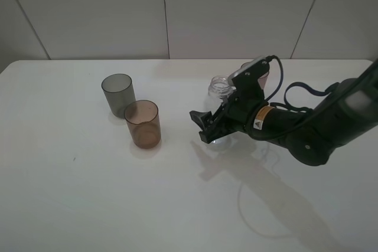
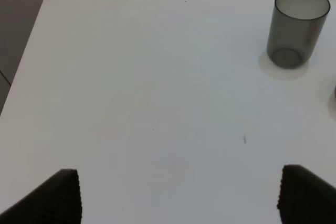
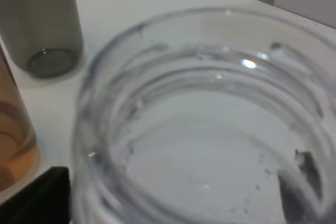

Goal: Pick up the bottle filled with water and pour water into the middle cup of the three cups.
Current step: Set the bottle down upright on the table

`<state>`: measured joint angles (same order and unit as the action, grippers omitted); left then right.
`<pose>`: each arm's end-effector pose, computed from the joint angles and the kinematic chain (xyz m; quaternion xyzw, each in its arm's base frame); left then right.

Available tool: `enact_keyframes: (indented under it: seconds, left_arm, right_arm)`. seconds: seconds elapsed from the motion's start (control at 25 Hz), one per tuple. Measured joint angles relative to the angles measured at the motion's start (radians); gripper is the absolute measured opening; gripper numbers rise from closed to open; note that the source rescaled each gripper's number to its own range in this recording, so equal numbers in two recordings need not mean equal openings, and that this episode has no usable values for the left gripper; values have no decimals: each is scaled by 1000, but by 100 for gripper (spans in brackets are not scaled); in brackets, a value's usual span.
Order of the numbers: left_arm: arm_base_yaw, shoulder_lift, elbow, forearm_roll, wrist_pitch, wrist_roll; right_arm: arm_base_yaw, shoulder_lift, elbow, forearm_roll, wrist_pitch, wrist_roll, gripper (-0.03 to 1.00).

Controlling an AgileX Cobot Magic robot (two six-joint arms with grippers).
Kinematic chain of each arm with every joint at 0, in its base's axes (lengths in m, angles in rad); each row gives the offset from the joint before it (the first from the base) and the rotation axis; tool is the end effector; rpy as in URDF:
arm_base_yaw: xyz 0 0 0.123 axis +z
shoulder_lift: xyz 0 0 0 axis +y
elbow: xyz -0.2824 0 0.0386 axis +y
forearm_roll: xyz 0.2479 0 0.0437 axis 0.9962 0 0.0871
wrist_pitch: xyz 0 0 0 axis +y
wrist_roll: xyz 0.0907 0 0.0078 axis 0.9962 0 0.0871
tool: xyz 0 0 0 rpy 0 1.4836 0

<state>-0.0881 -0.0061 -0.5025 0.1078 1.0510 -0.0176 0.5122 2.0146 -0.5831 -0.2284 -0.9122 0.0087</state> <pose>-0.0052 0.0090 0.2790 0.0278 0.8467 0.0258 0.5307 0.2663 0.1684 0.0834 -0.3124 0.7837 0.1749 0.5076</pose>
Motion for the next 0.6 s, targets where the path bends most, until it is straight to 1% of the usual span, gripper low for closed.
enact_keyframes:
  seconds: [0.04,0.08,0.2,0.44,0.52,0.6]
  left_arm:
    - [0,0,0,0,0,0]
    - [0,0,0,0,0,0]
    - [0,0,0,0,0,0]
    - [0,0,0,0,0,0]
    - [0,0,0,0,0,0]
    - [0,0,0,0,0,0]
  right_arm:
    - [0,0,0,0,-1,0,73]
    - [0,0,0,0,-5,0,77]
    - [0,-11,1,0,-12,0,81]
    - [0,-152,2,0,-10,0,82]
    - [0,-224,3,0,18,0,82]
    - [0,-298,3,0,76,0,82]
